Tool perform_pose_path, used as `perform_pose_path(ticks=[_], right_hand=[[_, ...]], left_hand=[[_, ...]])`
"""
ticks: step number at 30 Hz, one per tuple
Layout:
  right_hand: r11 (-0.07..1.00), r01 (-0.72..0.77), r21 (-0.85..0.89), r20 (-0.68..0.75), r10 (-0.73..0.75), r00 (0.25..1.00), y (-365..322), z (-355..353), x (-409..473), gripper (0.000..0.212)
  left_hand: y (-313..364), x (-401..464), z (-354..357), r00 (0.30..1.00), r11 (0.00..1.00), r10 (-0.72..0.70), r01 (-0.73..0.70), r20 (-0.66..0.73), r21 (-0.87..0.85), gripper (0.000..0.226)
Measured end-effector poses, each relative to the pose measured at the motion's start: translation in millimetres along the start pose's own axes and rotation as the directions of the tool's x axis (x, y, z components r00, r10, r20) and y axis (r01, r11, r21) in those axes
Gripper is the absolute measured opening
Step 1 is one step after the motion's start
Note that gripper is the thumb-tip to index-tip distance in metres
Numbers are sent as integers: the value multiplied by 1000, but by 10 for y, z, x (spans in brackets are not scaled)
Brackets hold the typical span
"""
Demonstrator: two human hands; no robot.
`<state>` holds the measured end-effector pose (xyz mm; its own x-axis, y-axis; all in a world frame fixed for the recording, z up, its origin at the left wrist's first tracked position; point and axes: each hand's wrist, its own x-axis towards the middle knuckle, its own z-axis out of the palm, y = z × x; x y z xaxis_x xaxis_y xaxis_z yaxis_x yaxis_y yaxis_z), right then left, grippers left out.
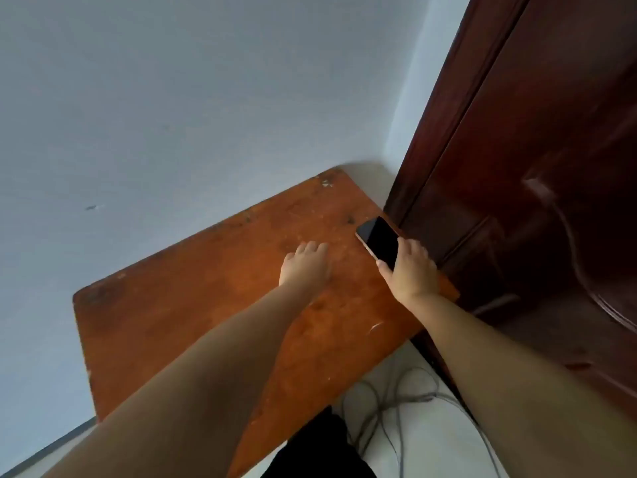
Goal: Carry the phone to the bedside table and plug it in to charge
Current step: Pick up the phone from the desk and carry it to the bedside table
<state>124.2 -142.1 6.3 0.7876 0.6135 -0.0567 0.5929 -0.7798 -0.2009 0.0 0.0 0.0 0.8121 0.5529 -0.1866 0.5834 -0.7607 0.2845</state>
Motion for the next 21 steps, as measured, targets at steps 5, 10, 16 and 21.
perform_pose_path(ticks=[5,10,16,21], right_hand=[[994,-113,-6,1,113,994,41,290,316,96],[986,-164,-34,-34,163,986,67,392,420,88],[986,-166,9,19,166,986,55,271,458,80],[997,-73,17,4,73,997,-67,15,465,76]], left_hand=[[-81,211,395,999,998,-9,11,-36,56,49],[-202,213,595,995,988,81,-72,-54,139,58],[-194,242,539,997,984,76,-79,27,160,56],[-206,338,174,993,994,63,-71,99,81,52]])
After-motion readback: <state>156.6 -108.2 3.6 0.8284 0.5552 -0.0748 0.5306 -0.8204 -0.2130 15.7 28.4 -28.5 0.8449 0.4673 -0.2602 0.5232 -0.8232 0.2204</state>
